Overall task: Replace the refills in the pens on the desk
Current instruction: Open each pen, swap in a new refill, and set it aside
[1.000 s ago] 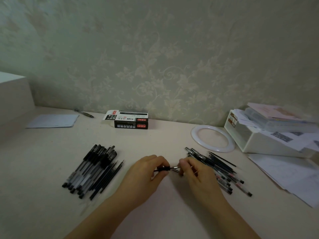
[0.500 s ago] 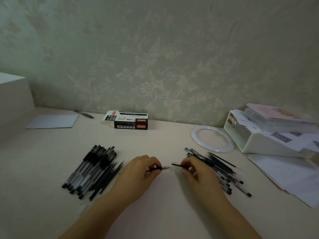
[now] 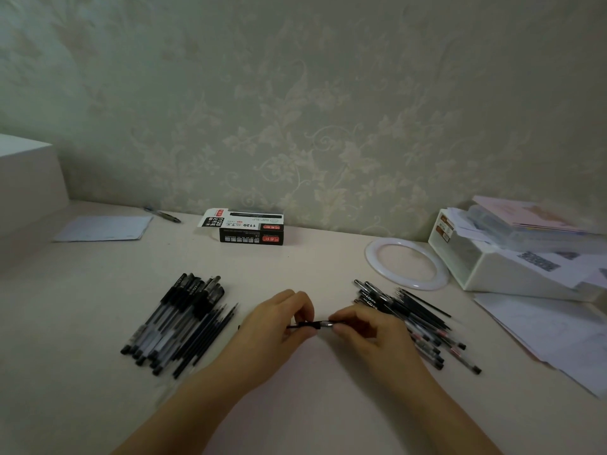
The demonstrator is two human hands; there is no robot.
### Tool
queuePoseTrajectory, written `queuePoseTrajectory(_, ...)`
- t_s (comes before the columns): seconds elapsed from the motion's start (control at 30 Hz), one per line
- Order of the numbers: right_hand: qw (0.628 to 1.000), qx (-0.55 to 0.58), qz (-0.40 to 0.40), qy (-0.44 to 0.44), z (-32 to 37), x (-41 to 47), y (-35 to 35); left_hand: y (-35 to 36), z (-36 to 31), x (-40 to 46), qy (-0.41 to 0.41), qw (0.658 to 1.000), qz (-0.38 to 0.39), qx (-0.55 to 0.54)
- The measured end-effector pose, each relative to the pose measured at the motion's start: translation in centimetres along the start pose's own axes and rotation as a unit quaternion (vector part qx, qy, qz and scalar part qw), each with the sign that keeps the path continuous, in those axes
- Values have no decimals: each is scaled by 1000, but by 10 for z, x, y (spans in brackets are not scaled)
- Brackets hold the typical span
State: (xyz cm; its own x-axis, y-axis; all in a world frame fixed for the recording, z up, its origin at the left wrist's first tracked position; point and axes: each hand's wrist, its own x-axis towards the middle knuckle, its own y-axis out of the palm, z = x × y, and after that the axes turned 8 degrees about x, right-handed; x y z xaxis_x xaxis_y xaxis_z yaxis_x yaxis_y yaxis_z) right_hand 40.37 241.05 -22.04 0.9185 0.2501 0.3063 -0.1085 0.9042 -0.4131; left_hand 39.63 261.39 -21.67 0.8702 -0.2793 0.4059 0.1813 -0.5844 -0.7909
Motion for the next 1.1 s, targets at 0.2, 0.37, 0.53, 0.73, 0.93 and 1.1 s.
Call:
queuePoseTrajectory(0.2, 1000, 19, 9, 10, -5, -1, -1, 3, 1, -1, 2, 1000, 4, -1)
queuePoseTrajectory(0.37, 998, 48, 23, 21, -7, 0, -4, 4, -2, -1, 3, 1000, 4, -1)
queuePoseTrajectory(0.53, 997, 62, 31, 38, -8, 1, -6, 4, -6, -2, -2, 1000, 7, -4)
queuePoseTrajectory(0.73, 996, 67, 32, 49, -9, 1, -5, 3, -10, -1, 0, 1000, 3, -5)
queuePoseTrajectory(0.93, 997, 64, 30, 35, -10, 2, -2, 5, -7, -2, -3, 1000, -5, -8)
queuePoseTrajectory(1.1, 994, 100, -19, 42, -15, 3, 2, -11, -2, 2, -56, 992, -113, 16)
